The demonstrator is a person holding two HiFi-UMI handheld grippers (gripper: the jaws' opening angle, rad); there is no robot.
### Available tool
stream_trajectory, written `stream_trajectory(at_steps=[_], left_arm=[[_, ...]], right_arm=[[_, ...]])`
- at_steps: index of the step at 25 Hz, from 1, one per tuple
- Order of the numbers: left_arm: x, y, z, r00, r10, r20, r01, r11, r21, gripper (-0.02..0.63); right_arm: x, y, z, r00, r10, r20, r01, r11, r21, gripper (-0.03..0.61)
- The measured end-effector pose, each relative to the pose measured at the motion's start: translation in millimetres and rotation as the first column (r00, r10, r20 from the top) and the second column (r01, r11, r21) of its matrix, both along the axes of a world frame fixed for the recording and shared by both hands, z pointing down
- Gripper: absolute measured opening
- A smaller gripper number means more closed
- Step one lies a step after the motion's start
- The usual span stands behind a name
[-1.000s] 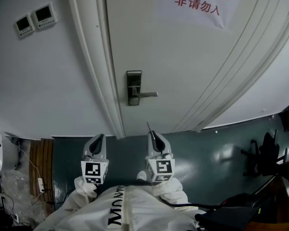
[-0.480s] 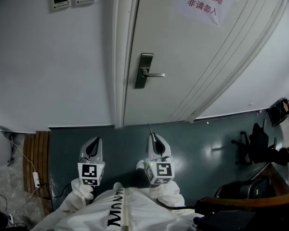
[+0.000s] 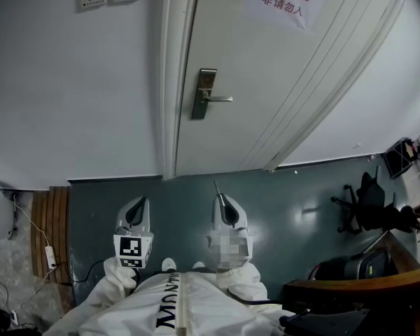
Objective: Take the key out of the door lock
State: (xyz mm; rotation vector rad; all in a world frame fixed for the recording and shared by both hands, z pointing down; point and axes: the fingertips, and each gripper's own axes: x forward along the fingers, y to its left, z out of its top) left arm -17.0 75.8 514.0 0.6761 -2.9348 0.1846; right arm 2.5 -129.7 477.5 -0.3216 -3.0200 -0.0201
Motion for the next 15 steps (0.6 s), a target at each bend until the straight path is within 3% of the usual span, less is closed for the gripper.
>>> stream_trajectory(at_steps=[15], left_arm=[[3.1, -50.8, -19.1, 0.999, 0.006, 0.038, -0.005, 0.999, -0.035, 0.000]], right_arm=[[3.7, -36.0, -0.1, 0.999, -0.036, 0.020, 0.036, 0.999, -0.039, 0.023]])
